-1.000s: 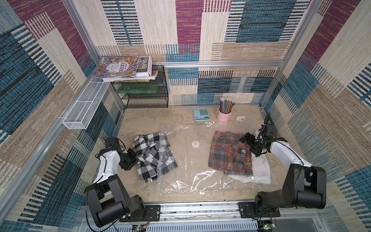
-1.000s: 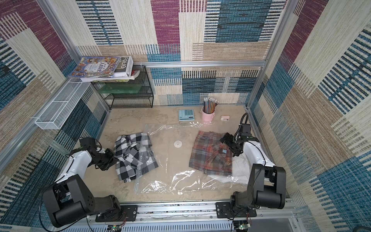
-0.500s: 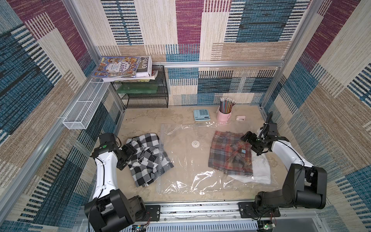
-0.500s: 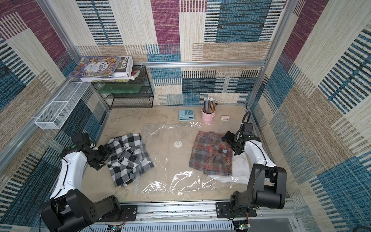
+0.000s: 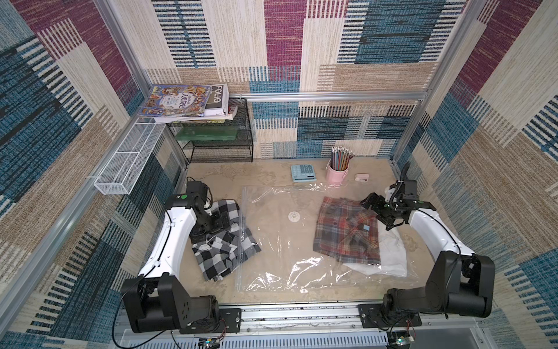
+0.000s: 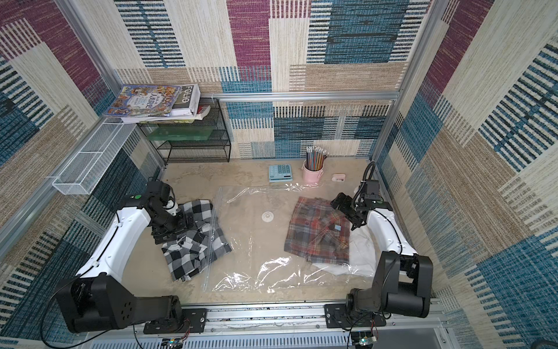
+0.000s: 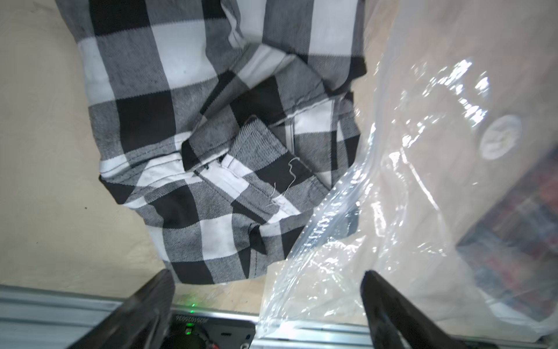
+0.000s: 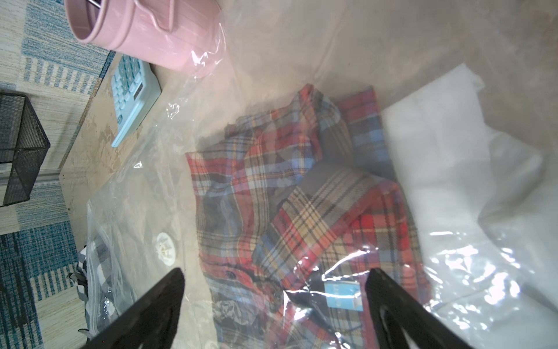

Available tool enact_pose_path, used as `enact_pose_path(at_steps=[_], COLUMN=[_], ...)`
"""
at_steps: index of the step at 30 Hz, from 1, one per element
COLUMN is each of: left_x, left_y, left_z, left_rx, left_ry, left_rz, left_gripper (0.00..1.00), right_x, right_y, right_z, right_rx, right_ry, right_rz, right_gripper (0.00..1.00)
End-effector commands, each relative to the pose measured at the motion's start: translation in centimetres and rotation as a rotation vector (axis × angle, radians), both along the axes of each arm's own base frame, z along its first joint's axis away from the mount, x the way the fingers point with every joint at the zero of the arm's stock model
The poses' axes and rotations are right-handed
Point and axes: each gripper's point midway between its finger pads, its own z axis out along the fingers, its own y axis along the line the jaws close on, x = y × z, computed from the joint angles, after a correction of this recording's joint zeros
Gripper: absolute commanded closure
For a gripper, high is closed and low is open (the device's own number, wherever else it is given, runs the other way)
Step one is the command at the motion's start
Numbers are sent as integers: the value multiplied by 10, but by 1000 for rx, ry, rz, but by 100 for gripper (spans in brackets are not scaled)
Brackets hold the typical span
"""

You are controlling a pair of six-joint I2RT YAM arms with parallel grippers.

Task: Take the shirt out of the vacuum bag
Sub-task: Place the shirt at the center of the board.

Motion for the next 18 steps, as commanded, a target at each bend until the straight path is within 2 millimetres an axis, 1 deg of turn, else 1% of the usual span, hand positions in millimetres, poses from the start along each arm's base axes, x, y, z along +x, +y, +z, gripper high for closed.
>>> enact_pose_path(at_steps=[1,2,4,6,8,10,12,14,18], left_x=[-19,-19,-19,-15,-11,-7,-2,3,14], left_y=[22,26,28,20,17,15,9,17,12], left_z=[-2,-1,-2,-8,-18,-28,-39,-52,-74], left_rx=[166,196,216,179,203,226,196,248,234], left_ry=[85,89,94,119,174,221,249,297,348], left_rz=[-62,-69,-94,-128,-168,-200,-210,-217,-249], left_gripper=[3,4,7,10,12,12,11,11,13], right_x=[-2,-3,-3,-3,-2,-1,0,2,1], right_y=[5,6,8,9,12,14,16,18,22], right_z=[5,5,6,4,4,5,8,11,14], right_rx=[3,1,1,5,14,19,20,20,39], right_ry=[-5,-5,-6,-3,-3,-9,-13,-21,-27], right_rz=[23,26,34,38,44,48,53,60,70], right_gripper=[4,4,4,4,4,4,4,4,4])
